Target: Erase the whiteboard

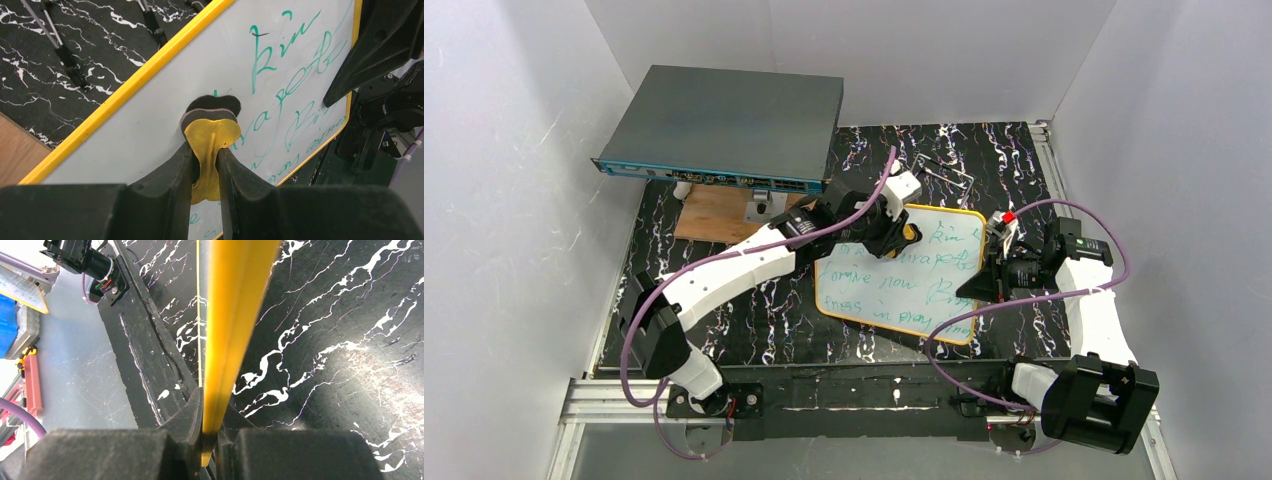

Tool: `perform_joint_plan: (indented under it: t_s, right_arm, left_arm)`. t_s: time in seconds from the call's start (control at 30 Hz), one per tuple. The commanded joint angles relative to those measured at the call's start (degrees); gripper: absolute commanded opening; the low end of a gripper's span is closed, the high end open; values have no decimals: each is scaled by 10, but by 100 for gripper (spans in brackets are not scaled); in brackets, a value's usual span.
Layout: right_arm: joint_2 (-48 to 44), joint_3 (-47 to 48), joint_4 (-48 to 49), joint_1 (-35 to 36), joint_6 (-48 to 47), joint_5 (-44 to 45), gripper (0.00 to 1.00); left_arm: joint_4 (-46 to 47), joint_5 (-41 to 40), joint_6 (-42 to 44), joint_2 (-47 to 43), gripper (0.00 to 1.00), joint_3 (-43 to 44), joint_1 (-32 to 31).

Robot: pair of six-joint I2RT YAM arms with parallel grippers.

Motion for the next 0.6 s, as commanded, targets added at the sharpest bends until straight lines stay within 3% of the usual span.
perform_joint_plan:
  t_s: [0.0, 0.3, 0.57]
  right_arm:
    - [-19, -1, 21, 11, -84, 84, 1]
    - [-17, -1, 20, 11, -84, 84, 1]
    - [-17, -2, 20, 11, -84, 84, 1]
  left_arm:
    - [35, -3, 4, -22, 0, -39, 11]
    - [55, 8, -27, -53, 0, -116, 4]
    - [64, 3, -35, -52, 0, -120, -5]
